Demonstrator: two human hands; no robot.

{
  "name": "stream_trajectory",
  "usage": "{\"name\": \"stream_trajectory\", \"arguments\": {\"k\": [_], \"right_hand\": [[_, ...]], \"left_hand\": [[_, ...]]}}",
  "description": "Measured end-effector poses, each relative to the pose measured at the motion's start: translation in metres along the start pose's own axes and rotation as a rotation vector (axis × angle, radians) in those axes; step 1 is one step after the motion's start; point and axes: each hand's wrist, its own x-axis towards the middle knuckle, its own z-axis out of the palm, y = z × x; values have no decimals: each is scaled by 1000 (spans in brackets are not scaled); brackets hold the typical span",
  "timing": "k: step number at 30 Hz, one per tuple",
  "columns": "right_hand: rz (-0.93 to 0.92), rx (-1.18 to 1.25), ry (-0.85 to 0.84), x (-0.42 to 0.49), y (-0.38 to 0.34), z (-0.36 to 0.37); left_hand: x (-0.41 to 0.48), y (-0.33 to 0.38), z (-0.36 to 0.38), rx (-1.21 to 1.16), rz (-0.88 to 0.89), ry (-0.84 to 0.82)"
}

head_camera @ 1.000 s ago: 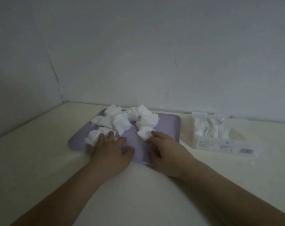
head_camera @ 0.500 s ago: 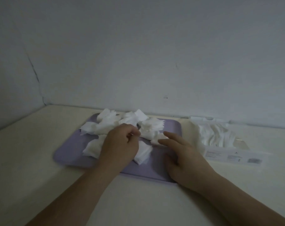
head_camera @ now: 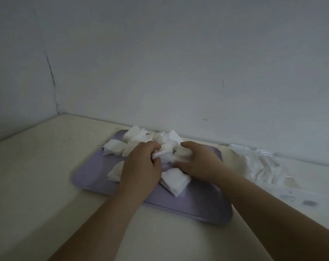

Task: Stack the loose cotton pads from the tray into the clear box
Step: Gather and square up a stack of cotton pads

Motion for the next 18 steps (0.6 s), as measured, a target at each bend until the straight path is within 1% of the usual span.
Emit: {"name": "stream_trajectory", "arguments": {"k": [3, 5, 8, 9, 11, 13, 15, 16, 18], "right_hand": [[86, 27, 40, 0, 8, -5], [116, 196, 101, -1, 15, -11], [154, 563, 146, -3, 24, -22], [164, 621, 139, -5, 26, -24], [169, 642, 158, -11, 30, -25], [173, 667, 262, -16, 29, -27], [182, 830, 356, -24, 23, -32], [201, 937, 357, -28, 20, -36], [261, 1136, 253, -40, 15, -40]], "left_hand": [[0, 5, -3, -30, 12, 55], [1, 7, -5, -45, 9, 85], [-1, 10, -7, -74, -18, 94], [-2, 11, -8, -83, -37, 94], [-5, 17, -10, -105, -39, 100], [-8, 26, -13, -147, -23, 120], [-10, 37, -15, -238, -61, 143], [-10, 43, -15, -295, -95, 148], [-14, 55, -15, -468, -185, 103]]}}
